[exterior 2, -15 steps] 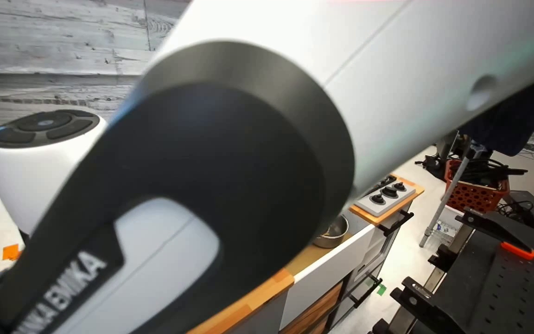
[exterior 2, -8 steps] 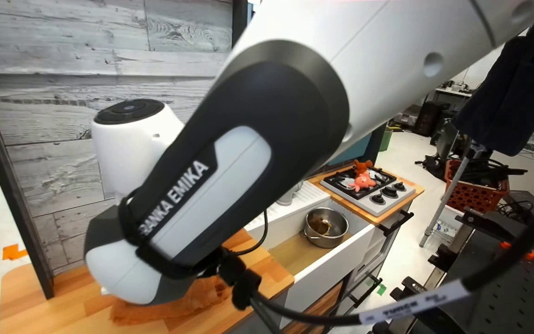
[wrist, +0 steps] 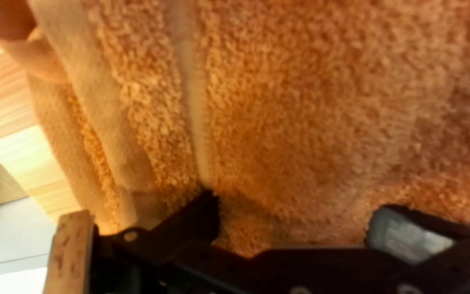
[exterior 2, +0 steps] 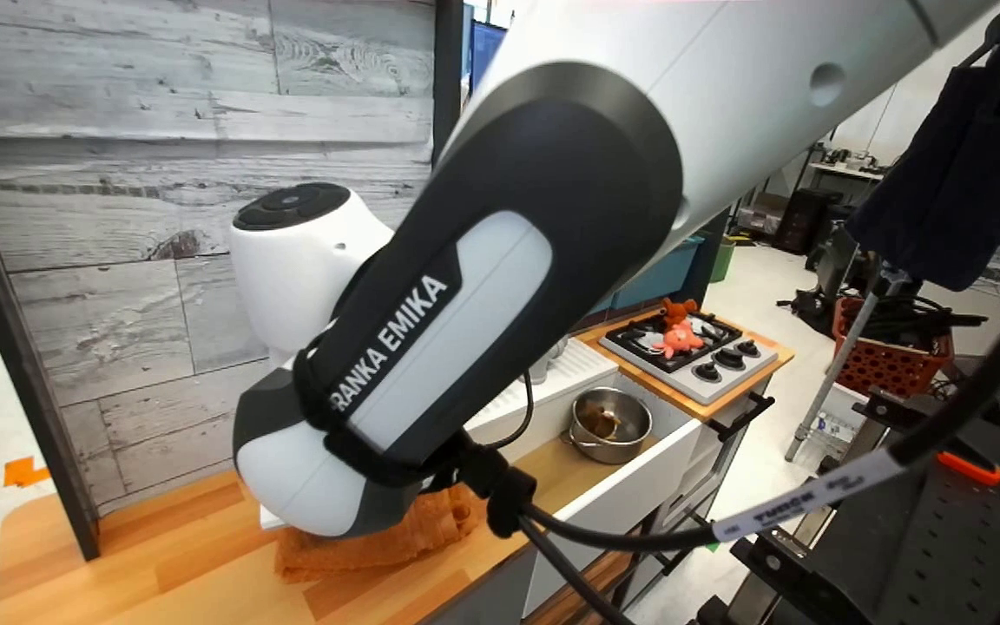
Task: Pick up the plush toys from the counter and stove and put them in the pot, then wipe the counter
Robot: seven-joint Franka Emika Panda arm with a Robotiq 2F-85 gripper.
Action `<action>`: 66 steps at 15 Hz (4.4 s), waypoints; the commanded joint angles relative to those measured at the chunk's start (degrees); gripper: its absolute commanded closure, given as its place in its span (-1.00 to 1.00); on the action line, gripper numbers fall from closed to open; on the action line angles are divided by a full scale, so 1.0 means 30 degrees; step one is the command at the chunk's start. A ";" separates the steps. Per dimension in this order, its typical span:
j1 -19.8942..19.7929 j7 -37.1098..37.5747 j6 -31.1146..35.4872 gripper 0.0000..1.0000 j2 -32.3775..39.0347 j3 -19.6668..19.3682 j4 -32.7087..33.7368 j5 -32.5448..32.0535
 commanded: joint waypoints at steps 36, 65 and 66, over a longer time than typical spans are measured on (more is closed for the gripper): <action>0.0700 -0.1563 0.0343 -1.00 -0.9536 0.1483 -0.9742 -0.1995; -0.9951 -0.7950 -0.6921 -1.00 -1.5125 -0.0417 -1.1710 -0.4563; -1.1000 -0.8554 -0.5708 -1.00 -1.4647 -0.0273 -1.1503 -0.4444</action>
